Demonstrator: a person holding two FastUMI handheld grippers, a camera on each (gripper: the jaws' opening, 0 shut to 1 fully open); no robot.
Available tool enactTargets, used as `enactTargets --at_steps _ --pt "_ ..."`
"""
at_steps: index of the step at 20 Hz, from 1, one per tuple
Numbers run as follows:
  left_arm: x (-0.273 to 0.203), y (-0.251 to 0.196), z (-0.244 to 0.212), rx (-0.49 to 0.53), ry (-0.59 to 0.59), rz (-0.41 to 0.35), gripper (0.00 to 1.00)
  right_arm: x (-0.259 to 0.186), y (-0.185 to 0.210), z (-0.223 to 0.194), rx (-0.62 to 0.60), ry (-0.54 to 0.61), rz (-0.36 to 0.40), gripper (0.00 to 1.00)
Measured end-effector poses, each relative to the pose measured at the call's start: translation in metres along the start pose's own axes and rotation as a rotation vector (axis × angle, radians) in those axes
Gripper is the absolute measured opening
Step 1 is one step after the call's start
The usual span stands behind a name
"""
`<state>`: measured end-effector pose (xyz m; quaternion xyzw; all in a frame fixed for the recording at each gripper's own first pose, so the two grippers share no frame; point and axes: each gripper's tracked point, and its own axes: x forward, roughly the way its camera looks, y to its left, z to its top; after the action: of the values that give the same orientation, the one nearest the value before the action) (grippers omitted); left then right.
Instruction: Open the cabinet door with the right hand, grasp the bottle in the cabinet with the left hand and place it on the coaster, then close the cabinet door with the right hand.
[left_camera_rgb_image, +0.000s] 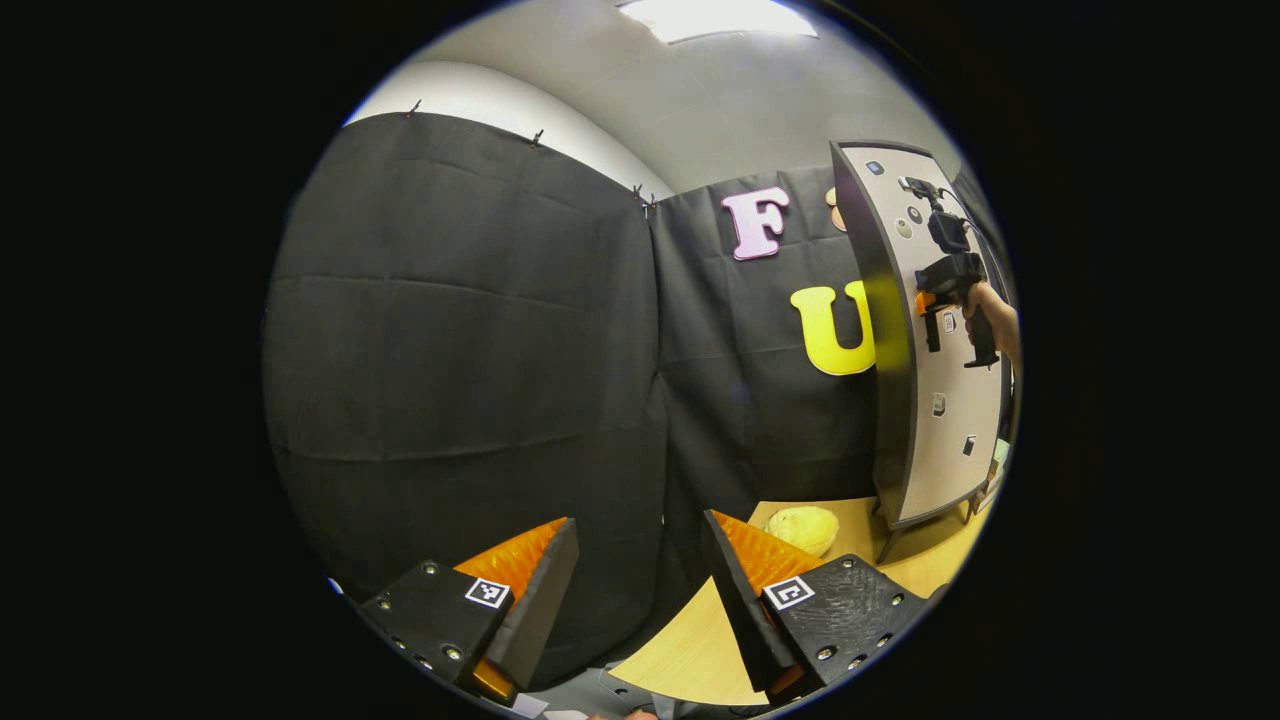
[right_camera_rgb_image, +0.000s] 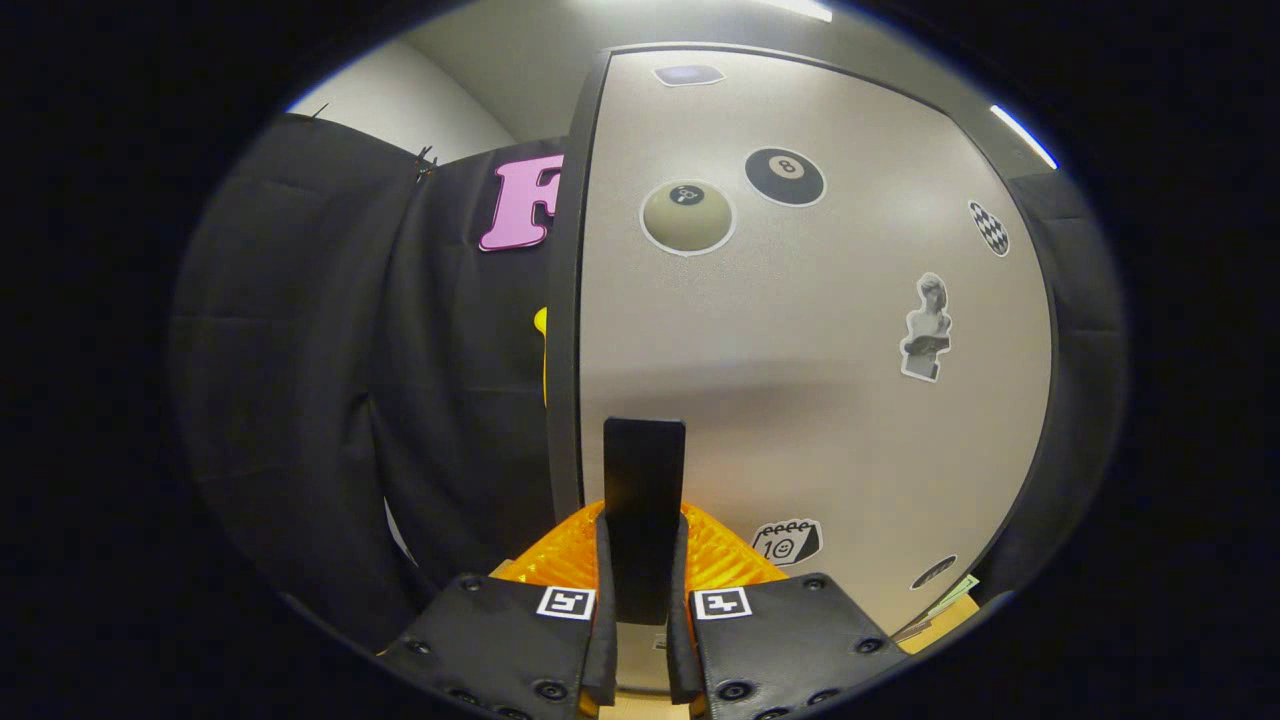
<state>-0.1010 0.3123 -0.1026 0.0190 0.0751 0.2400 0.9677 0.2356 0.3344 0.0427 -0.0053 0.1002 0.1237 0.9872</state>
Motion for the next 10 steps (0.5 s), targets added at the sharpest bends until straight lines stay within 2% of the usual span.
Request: enactTargets --at_steps 1,10 --pt "0.0 0.0 0.0 0.0 -0.004 -0.004 0.73 0.002 0.001 0.001 0.006 0.002 0.014 0.16" --pt "-0.003 -0.001 0.001 0.005 -0.032 -0.097 0.73 -0.036 0.005 0.003 0.032 0.012 0.131 0.16"
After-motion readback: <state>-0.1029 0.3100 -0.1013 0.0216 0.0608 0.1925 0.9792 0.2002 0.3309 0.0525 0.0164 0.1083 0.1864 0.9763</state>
